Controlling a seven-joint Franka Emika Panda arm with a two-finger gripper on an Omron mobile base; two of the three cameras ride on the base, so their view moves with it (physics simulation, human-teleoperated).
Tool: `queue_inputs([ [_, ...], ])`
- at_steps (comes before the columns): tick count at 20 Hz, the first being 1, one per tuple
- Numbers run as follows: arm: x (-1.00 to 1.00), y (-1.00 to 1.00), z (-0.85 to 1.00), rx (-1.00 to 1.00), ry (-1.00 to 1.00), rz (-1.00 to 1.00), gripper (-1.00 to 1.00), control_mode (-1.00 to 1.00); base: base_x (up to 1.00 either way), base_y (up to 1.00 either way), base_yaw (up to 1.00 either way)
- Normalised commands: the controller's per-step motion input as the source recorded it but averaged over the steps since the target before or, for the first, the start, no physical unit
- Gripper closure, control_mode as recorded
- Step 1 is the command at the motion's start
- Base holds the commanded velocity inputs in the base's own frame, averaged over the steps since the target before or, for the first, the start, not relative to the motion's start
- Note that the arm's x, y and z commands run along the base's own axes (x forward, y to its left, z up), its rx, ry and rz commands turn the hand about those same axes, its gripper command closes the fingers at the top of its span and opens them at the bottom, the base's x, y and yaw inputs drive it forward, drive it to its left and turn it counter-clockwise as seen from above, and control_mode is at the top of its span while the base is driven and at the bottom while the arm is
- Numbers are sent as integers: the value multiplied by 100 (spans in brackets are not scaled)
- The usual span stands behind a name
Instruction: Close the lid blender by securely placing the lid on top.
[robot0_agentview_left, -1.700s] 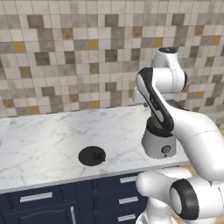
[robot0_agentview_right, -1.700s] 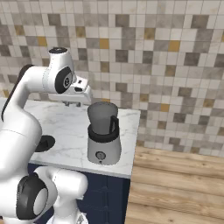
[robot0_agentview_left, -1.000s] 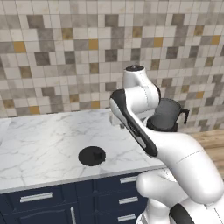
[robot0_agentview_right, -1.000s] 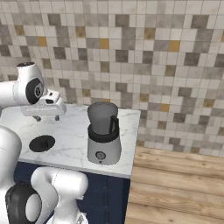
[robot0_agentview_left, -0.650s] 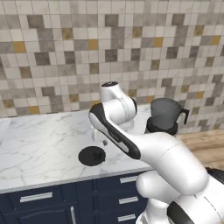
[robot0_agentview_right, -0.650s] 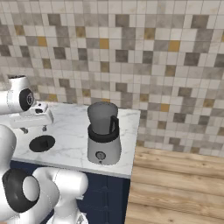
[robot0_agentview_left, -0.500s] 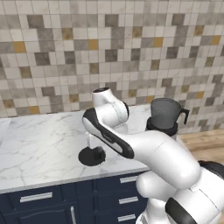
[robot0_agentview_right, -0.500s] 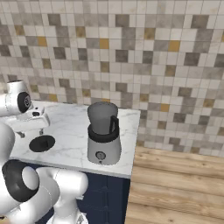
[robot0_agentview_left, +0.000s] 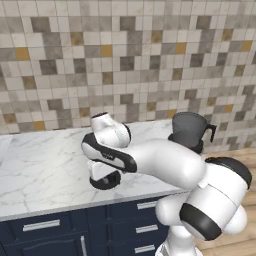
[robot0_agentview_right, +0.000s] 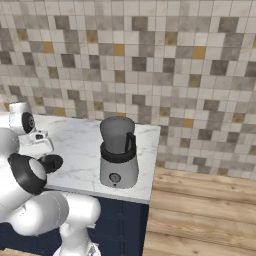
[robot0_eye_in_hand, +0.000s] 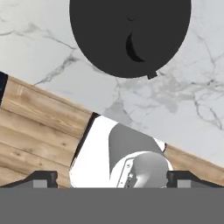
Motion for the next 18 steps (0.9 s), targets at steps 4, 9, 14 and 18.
queue_inputs([
  [4, 35, 8, -25, -3, 3, 0, -100, -100, 0, 0, 0],
  [9, 45, 0, -3, 0, 0, 0, -100, -100, 0, 0, 0],
  [14, 56, 0, -14, 0, 1, 0, -100, -100, 0, 0, 0],
  [18, 56, 4, -38, 0, 4, 0, -100, -100, 0, 0, 0],
])
